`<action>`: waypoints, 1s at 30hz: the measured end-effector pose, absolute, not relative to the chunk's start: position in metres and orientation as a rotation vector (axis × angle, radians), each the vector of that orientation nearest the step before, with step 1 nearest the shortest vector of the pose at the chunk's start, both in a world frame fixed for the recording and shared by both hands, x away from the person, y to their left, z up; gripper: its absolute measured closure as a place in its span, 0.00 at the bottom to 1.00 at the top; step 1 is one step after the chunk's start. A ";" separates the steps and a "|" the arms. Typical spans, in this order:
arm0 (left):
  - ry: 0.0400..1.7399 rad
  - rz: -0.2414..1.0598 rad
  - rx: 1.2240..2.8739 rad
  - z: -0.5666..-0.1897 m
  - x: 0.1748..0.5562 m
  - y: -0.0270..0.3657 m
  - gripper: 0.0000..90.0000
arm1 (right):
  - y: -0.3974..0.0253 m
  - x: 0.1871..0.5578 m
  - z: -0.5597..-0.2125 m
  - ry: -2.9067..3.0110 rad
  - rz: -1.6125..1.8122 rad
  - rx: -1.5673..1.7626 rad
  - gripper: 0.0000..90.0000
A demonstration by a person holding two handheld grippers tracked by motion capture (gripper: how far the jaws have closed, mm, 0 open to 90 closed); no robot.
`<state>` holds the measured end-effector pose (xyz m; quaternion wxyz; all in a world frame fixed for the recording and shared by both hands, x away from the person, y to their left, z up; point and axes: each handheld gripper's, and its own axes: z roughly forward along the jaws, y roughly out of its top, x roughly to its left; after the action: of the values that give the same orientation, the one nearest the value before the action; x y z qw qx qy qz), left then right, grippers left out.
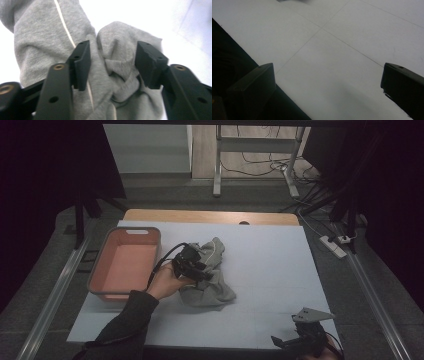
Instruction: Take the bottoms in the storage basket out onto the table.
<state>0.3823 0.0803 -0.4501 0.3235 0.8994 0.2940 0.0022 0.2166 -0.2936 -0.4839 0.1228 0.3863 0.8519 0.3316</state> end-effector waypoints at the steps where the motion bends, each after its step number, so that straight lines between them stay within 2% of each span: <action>1: 0.769 0.008 2.357 -0.448 0.381 0.081 0.48 | -0.294 0.217 -0.484 2.485 0.968 1.127 0.00; 15: 0.749 0.008 2.358 -0.439 0.373 0.086 0.21 | -0.293 0.217 -0.484 2.487 0.962 1.119 0.00; 20: 0.734 0.016 2.353 -0.438 0.371 0.088 0.20 | -0.293 0.217 -0.484 2.488 0.962 1.122 0.00; 30: 0.738 0.056 2.341 -0.435 0.366 0.098 0.12 | -0.293 0.217 -0.484 2.490 0.958 1.114 0.00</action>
<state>0.3661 0.0985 -0.4354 0.3366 0.8979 0.2830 0.0215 0.2171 -0.2934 -0.4843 0.1250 0.3822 0.8544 0.3289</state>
